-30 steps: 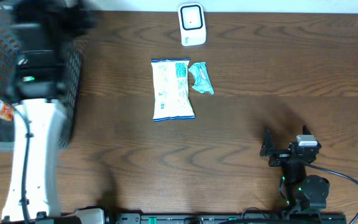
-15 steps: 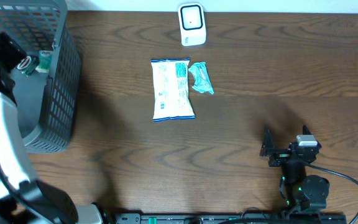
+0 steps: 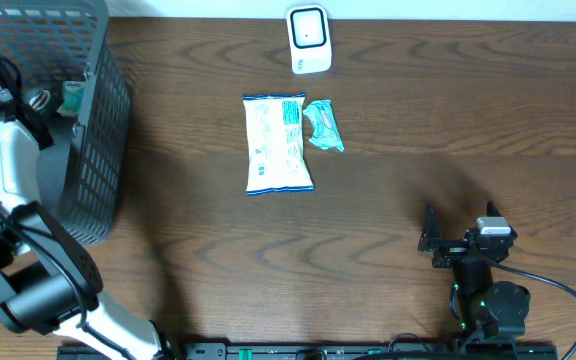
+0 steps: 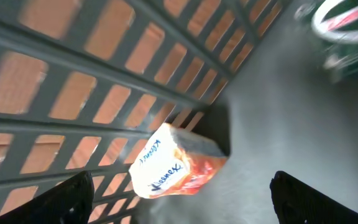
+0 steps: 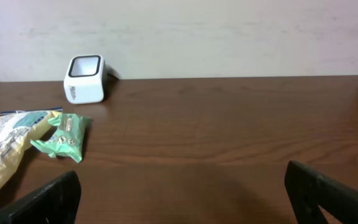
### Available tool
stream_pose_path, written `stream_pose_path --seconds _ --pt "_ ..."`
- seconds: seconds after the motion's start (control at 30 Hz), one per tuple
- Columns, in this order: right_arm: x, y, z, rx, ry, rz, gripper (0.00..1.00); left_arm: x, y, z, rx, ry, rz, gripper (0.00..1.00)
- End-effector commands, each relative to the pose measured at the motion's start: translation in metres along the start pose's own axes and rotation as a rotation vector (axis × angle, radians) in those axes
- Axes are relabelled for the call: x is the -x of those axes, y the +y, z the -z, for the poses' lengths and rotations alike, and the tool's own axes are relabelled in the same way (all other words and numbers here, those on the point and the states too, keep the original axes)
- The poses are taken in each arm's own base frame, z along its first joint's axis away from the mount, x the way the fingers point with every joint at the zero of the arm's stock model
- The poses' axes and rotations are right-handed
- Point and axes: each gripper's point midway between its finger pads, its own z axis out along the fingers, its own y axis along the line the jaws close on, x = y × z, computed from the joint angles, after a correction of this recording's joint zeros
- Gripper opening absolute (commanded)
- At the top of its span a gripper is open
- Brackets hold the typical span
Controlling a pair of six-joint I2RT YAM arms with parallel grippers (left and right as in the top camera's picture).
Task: Scan the item barcode
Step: 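Reach into the basket and grasp the orange-and-white pack, left gripper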
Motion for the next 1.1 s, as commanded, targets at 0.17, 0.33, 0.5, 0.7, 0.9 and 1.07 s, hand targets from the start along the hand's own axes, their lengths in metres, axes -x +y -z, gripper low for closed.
stream_pose_path --seconds 0.17,0.33,0.5,0.7,0.9,1.07 --pt "-0.001 -0.002 0.000 -0.011 0.001 -0.011 0.99 -0.017 0.010 -0.026 0.085 0.079 -0.103 0.85" --pt "-0.001 -0.002 0.000 -0.011 0.001 -0.011 0.99 -0.018 0.002 -0.031 0.036 0.081 -0.101 0.85" --pt "-0.001 -0.002 0.000 -0.011 0.001 -0.011 0.99 -0.019 -0.007 -0.031 -0.022 0.079 -0.102 0.80" --pt "-0.001 -0.002 0.000 -0.011 0.001 -0.011 0.99 -0.019 -0.006 -0.031 -0.021 0.080 -0.099 0.80" --pt "-0.001 -0.002 0.000 -0.011 0.001 -0.011 0.99 -0.025 0.005 -0.039 -0.044 0.095 -0.065 0.79" --pt "-0.001 -0.002 0.000 -0.011 0.001 -0.011 0.99 -0.028 0.007 -0.045 -0.095 0.098 -0.036 0.77"
